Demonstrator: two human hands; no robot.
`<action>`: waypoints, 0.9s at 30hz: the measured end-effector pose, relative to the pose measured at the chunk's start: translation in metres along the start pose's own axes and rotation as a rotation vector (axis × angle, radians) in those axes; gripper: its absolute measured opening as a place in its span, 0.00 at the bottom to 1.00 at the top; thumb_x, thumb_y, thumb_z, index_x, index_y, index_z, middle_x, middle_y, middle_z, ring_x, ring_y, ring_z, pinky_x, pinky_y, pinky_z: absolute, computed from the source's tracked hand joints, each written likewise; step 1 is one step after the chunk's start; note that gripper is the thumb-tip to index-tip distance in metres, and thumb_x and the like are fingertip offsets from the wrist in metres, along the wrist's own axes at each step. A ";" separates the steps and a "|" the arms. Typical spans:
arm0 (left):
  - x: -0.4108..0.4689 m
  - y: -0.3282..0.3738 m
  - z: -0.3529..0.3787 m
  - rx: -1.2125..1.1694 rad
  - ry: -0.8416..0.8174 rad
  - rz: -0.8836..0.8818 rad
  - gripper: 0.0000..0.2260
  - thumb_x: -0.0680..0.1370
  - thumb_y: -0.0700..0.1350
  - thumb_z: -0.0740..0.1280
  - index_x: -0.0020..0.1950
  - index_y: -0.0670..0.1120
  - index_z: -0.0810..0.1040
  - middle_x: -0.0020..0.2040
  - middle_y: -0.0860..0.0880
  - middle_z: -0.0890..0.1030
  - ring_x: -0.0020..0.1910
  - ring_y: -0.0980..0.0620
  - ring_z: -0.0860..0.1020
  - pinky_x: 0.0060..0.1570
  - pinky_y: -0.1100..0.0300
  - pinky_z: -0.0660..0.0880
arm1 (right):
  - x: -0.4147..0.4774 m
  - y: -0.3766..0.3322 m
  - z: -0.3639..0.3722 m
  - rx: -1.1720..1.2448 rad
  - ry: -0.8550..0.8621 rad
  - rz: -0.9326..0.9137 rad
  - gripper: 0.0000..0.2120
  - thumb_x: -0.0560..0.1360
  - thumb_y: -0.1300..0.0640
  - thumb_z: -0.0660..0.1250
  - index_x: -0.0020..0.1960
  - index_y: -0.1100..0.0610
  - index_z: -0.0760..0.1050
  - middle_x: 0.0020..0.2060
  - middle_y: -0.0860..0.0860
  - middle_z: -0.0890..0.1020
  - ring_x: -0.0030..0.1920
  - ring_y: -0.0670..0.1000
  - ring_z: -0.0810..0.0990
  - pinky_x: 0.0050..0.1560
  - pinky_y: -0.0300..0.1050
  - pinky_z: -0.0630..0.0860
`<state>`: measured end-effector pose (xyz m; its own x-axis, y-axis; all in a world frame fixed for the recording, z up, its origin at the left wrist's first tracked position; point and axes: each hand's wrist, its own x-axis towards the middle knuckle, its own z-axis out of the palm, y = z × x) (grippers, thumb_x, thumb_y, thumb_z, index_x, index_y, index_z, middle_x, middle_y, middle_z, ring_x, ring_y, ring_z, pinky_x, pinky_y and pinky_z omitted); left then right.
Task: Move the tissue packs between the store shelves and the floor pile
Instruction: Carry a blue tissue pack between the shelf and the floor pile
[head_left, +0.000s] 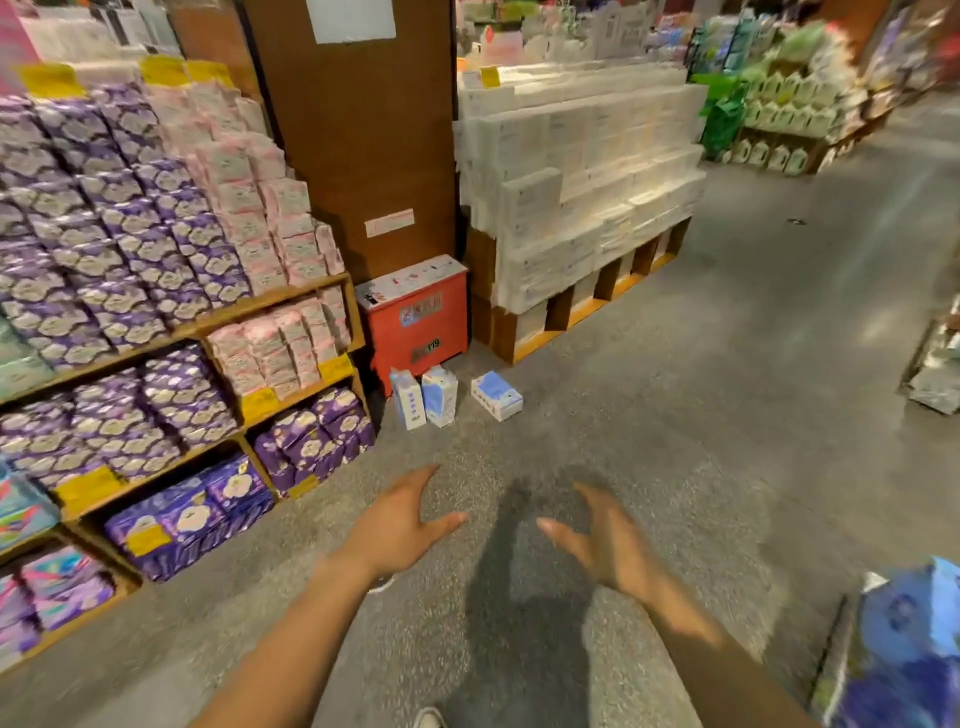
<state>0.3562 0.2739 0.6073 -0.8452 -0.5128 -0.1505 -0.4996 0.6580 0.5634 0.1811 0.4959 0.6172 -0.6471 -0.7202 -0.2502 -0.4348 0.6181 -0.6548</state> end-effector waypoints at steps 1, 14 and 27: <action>0.028 -0.004 -0.016 0.013 -0.014 0.011 0.48 0.68 0.78 0.57 0.80 0.51 0.58 0.79 0.48 0.65 0.75 0.48 0.66 0.72 0.53 0.66 | 0.026 -0.010 -0.006 0.006 0.002 0.007 0.41 0.76 0.35 0.66 0.79 0.55 0.60 0.77 0.53 0.66 0.76 0.54 0.66 0.71 0.46 0.64; 0.374 -0.060 -0.120 0.134 -0.063 0.062 0.58 0.61 0.85 0.46 0.81 0.49 0.57 0.78 0.46 0.64 0.75 0.45 0.66 0.72 0.48 0.66 | 0.376 -0.052 -0.061 0.053 -0.034 0.045 0.44 0.74 0.33 0.68 0.81 0.53 0.57 0.79 0.52 0.62 0.78 0.55 0.61 0.76 0.51 0.61; 0.631 -0.141 -0.182 0.105 -0.081 -0.127 0.35 0.74 0.73 0.61 0.74 0.54 0.65 0.68 0.46 0.74 0.64 0.42 0.73 0.59 0.48 0.73 | 0.700 -0.113 -0.088 -0.171 -0.228 0.003 0.42 0.76 0.35 0.66 0.81 0.56 0.55 0.79 0.55 0.61 0.78 0.57 0.60 0.74 0.53 0.61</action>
<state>-0.0724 -0.2424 0.5809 -0.7845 -0.5521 -0.2823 -0.6166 0.6468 0.4488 -0.2778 -0.0503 0.5790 -0.4989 -0.7588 -0.4186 -0.5449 0.6503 -0.5293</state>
